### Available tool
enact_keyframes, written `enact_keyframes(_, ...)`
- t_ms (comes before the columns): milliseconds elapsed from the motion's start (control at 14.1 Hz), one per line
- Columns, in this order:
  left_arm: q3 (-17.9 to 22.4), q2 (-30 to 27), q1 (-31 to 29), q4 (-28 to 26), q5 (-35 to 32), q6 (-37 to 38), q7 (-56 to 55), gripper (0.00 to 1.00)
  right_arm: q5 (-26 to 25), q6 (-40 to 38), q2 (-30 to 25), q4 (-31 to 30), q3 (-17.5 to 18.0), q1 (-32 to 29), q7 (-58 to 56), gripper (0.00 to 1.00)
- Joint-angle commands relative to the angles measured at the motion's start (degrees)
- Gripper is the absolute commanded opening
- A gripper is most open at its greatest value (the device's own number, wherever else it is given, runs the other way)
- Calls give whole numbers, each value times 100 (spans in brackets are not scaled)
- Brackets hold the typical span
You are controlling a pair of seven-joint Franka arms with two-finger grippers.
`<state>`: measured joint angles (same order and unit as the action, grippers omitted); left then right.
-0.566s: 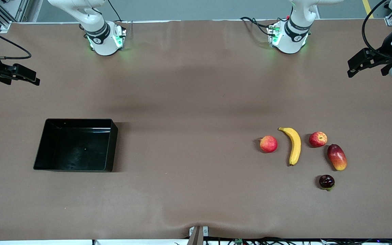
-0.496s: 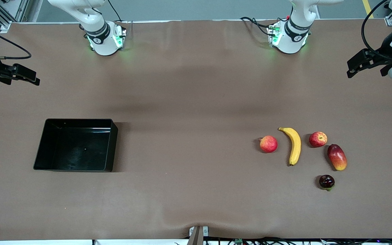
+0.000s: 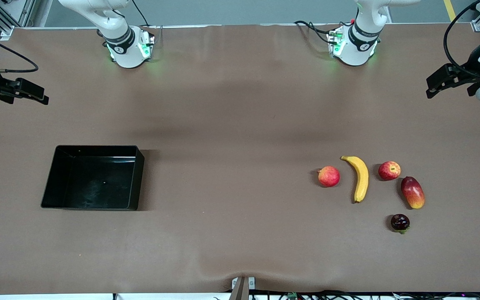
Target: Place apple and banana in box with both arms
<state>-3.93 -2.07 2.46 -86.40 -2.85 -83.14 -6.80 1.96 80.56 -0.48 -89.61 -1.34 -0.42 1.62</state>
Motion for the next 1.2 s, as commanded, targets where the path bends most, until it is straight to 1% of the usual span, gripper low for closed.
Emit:
enact_keyframes(0, -29, 102, 35, 141, -119, 61, 21, 100, -55, 12, 39, -39, 55, -81, -74, 100)
enact_keyframes(142, -46, 163, 61, 141, -128, 44, 12, 100, -55, 47, 240, -56, 55, -185, -74, 100)
enact_keyframes(354, -55, 260, 44, 88, -93, 0, -14, 100, -37, 441, 575, -170, 55, -432, -450, 100)
enact_keyframes(496, -46, 601, -44, 44, -84, -166, -24, 100, -37, 697, 663, -284, 55, -520, -618, 100)
enact_keyframes(566, -38, 803, -114, 0, -84, -341, -24, 100, -37, 811, 733, -328, 55, -529, -627, 100)
enact_keyframes(708, -46, 1164, -342, -245, -31, -1007, -24, 100, -55, 1127, 917, -390, 46, -564, -636, 100)
enact_keyframes(920, -11, 1621, -378, -675, -93, -1913, -189, 100, -134, 1847, 1199, -662, 46, -678, -689, 100)
enact_keyframes(1133, -2, 1938, -623, -1185, -101, -2617, -463, 100, -327, 2664, 1541, -891, 46, -801, -952, 100)
